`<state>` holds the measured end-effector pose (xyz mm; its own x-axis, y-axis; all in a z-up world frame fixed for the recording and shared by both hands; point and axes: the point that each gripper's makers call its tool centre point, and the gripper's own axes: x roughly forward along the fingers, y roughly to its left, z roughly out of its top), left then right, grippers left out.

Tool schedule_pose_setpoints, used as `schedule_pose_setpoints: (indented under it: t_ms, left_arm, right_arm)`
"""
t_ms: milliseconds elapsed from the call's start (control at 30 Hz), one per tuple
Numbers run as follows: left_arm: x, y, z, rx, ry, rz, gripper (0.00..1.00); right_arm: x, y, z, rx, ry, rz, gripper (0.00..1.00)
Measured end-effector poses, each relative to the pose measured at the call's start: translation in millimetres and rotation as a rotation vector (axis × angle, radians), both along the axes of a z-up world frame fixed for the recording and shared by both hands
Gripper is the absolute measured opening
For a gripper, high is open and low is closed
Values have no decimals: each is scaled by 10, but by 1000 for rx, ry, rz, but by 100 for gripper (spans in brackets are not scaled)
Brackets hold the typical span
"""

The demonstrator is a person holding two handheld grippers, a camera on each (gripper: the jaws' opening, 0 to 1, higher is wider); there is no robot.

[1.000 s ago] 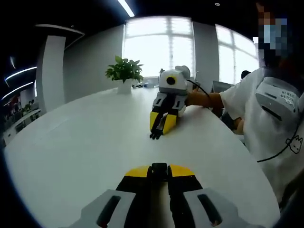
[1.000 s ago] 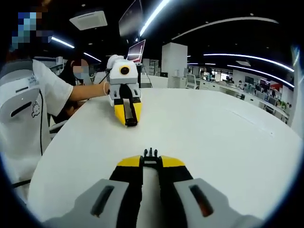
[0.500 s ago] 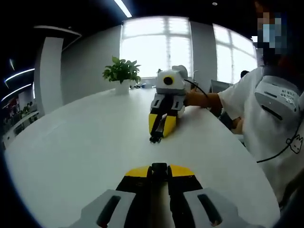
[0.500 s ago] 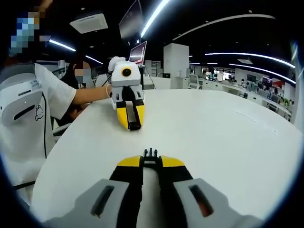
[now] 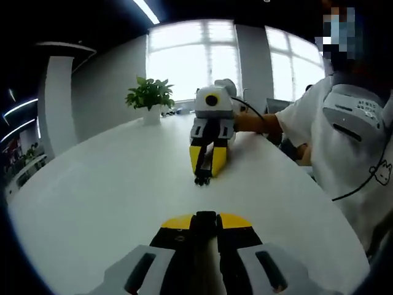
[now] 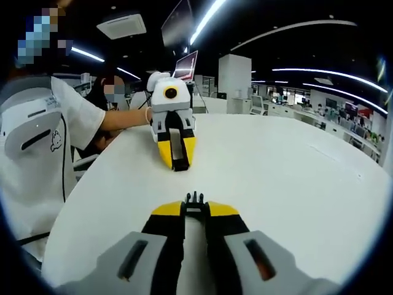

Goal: Snap the two parts of the plastic buckle together until the buckle closes and remains connected.

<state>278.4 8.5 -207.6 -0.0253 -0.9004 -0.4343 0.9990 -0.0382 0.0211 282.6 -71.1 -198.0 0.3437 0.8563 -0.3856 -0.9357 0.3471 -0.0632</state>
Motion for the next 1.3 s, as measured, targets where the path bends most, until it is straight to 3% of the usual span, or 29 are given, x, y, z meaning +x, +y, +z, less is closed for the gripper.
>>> schedule_pose_setpoints:
  t_ms: [233, 633, 733, 1300]
  left_arm:
    - [-10, 21, 16, -12, -20, 7, 22]
    - [23, 100, 15, -17, 22, 36, 18]
    - [18, 101, 11, -26, 42, 41, 12]
    - [-102, -19, 106, -62, 97, 4, 12]
  right_arm:
    - [-51, 40, 5, -1, -1, 21, 12]
    - [-83, 96, -13, 4, 0, 38, 12]
    - [-98, 118, -4, 10, 1, 43, 12]
    - [-180, 233, 30, 22, -6, 89, 12]
